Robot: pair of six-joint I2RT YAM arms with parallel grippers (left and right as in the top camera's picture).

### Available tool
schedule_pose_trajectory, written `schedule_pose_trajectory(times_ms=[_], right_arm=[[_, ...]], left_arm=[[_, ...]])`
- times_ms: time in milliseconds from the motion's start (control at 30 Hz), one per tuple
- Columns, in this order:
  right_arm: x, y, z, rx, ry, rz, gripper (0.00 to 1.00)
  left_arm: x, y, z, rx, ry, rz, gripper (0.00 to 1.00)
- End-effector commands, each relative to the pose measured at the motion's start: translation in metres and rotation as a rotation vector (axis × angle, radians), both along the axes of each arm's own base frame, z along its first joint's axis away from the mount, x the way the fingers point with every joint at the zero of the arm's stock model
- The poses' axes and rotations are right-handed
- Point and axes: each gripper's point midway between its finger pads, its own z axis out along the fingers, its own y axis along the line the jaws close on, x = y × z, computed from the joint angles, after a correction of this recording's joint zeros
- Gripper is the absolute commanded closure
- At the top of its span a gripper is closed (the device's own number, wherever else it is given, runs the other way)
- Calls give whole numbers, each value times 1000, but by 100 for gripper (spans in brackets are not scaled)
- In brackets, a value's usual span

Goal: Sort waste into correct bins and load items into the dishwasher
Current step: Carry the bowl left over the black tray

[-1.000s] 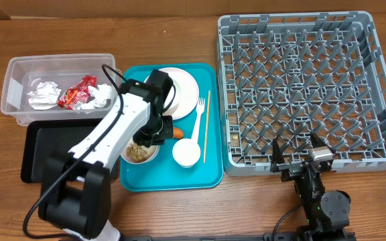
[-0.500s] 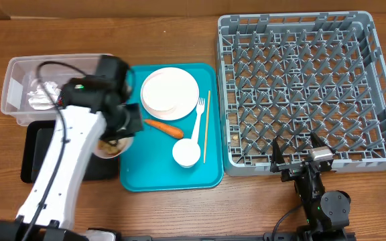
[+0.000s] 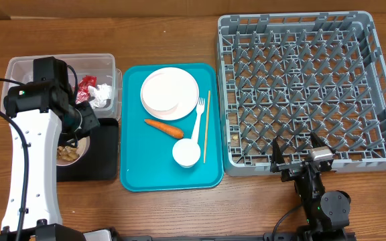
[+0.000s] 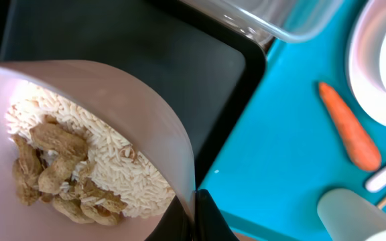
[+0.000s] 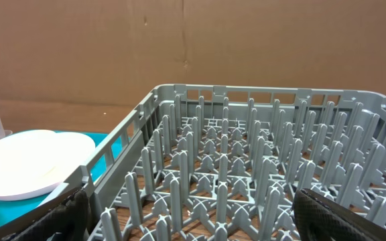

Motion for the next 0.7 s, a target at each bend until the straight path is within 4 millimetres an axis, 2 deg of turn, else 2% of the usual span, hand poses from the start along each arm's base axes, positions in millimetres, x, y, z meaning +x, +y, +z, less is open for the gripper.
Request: schedule_pose_trajectory(times_ms=[0, 300, 467, 667], right_arm=[[0, 2, -2, 5, -3, 10, 0], [0, 2, -2, 5, -3, 9, 0], [0, 2, -2, 5, -3, 9, 0], [0, 2, -2, 5, -3, 9, 0]], left_arm=[[3, 21, 13, 88, -45, 61, 96], [2, 33, 15, 157, -38, 57, 96], [-5, 31, 13, 170, 5, -65, 96], [-4, 28, 13, 153, 4, -80, 96]])
